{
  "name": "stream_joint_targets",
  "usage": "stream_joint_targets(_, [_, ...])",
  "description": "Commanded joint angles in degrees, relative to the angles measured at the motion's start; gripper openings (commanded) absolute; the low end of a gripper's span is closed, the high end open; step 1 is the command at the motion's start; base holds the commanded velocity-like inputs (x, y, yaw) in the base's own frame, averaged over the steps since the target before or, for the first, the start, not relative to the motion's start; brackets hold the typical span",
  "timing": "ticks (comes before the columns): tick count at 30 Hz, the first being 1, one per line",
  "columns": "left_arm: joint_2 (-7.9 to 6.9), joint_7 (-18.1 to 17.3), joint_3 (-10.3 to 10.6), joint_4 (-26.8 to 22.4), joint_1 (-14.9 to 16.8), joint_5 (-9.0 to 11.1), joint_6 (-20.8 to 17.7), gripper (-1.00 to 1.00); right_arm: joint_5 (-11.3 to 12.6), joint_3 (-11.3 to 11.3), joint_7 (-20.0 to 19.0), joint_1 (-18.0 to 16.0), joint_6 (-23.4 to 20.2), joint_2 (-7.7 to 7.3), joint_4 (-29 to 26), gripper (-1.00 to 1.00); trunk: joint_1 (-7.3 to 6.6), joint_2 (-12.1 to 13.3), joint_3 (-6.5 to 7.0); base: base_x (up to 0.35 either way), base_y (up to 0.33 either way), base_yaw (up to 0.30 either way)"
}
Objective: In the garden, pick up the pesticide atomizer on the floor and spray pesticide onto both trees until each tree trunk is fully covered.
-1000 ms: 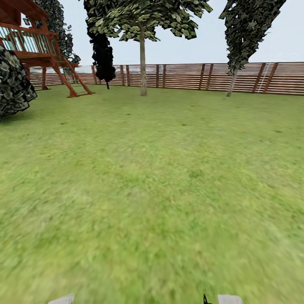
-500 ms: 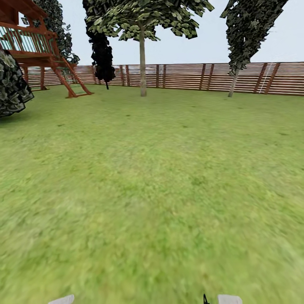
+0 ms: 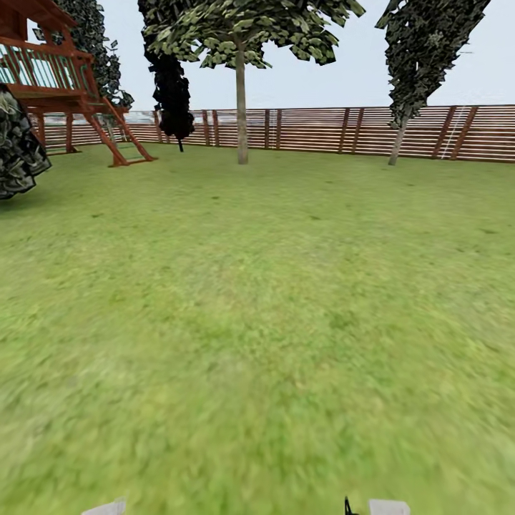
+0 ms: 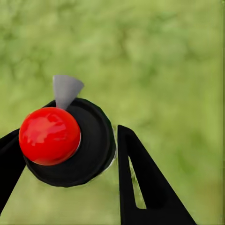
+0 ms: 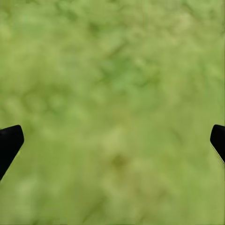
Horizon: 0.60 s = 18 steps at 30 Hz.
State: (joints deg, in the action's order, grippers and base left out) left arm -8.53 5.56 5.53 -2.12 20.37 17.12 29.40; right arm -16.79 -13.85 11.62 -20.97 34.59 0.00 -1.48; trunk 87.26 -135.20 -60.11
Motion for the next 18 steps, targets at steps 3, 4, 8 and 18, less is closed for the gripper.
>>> stream_joint_targets(3, [0.01, 0.33, 0.52, 0.01, 0.02, 0.2, 0.13, -1.0, -0.61, -0.3, 0.33, -0.04, 0.13, 0.0, 0.08, 1.0, 0.02, -0.02, -0.05, 0.34, 0.0, 0.0])
stream_joint_targets(4, [-0.01, 0.33, 0.5, 0.01, 0.02, 0.2, 0.11, -1.0, -0.61, -0.3, 0.33, -0.04, 0.13, 0.0, 0.08, 1.0, 0.02, -0.02, -0.05, 0.34, 0.0, 0.0])
stream_joint_targets(8, [-0.08, 0.33, 0.45, 0.01, 0.02, 0.2, 0.04, -1.0, -0.61, -0.3, 0.33, -0.04, 0.13, 0.0, 0.09, 1.0, 0.02, -0.02, -0.05, 0.34, 0.0, 0.0])
stream_joint_targets(18, [-0.08, 0.33, 0.44, 0.01, 0.02, 0.2, 0.04, -1.0, -0.61, -0.3, 0.33, -0.04, 0.13, 0.0, 0.07, 1.0, 0.02, -0.02, -0.05, 0.34, 0.0, 0.0])
